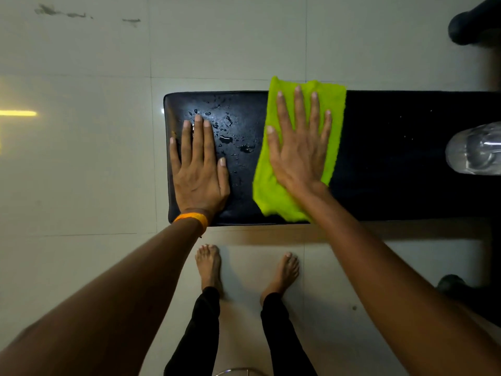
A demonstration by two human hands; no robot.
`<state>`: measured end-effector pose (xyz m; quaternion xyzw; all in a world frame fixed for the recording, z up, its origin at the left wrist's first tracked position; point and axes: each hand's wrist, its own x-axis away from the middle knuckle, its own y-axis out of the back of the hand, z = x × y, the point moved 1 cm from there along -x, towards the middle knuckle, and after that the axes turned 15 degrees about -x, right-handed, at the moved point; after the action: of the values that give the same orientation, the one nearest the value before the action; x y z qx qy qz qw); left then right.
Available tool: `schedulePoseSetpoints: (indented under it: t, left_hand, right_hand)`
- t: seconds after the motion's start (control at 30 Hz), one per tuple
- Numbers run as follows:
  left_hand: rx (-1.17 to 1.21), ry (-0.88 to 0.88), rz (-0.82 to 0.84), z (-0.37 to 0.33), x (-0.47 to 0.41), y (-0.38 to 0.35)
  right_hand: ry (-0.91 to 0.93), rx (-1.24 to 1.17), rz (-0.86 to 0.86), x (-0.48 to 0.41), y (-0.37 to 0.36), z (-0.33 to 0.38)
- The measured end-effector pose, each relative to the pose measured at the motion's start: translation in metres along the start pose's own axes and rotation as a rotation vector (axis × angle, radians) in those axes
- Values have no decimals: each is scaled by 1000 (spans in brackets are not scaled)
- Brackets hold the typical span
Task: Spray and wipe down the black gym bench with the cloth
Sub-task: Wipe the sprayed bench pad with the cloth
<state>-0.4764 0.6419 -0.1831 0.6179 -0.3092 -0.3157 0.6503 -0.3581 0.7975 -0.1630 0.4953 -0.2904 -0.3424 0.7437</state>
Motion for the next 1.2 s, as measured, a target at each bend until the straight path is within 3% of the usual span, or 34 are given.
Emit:
schedulePoseSetpoints:
  t: [0.03, 0.1, 0.2, 0.3, 0.4, 0.5, 0.57, 0.67, 0.77, 0.9, 0.97, 1.1, 1.13, 1.2]
  left_hand:
    - [-3, 2, -4, 0, 0, 0]
    - [-2, 1, -9, 0, 0, 0]
    - [-3, -2, -3, 0, 0, 0]
    - [0, 1, -4, -1, -1, 1]
    - [3, 6, -9, 1, -1, 1]
    - [4, 2, -10, 2, -1, 2]
    - [0, 0, 1, 2, 0, 1]
    - [-3, -1, 5, 1, 0, 1]
    - [9, 2, -7, 1, -1, 1]
    - [12, -1, -15, 0, 1, 0]
    - [11, 2, -15, 0, 1, -1]
    - [20, 2, -20, 1, -1, 0]
    - [19, 0, -21, 1, -2, 0]
    - [14, 1, -17, 1, -1, 1]
  right_hand:
    - [27, -1, 12, -2, -6, 15]
    - [249, 15, 123, -7, -12, 30]
    - [495, 22, 265, -34, 0, 7]
    - [247, -32, 137, -36, 10, -13]
    - [10, -36, 36, 31, -1, 10]
    - [171, -31, 212, 84, -6, 17]
    - [301, -7, 268, 69, 1, -9]
    - [130, -29, 132, 28, 14, -38]
    - [-46, -24, 13, 35, 2, -2]
    - [368, 11, 235, 33, -5, 15]
    - [472, 21, 242, -3, 2, 2]
    - [108, -37, 51, -11, -1, 9]
    - [77, -38, 53, 6, -4, 18]
    - [197, -22, 150, 39, -5, 22]
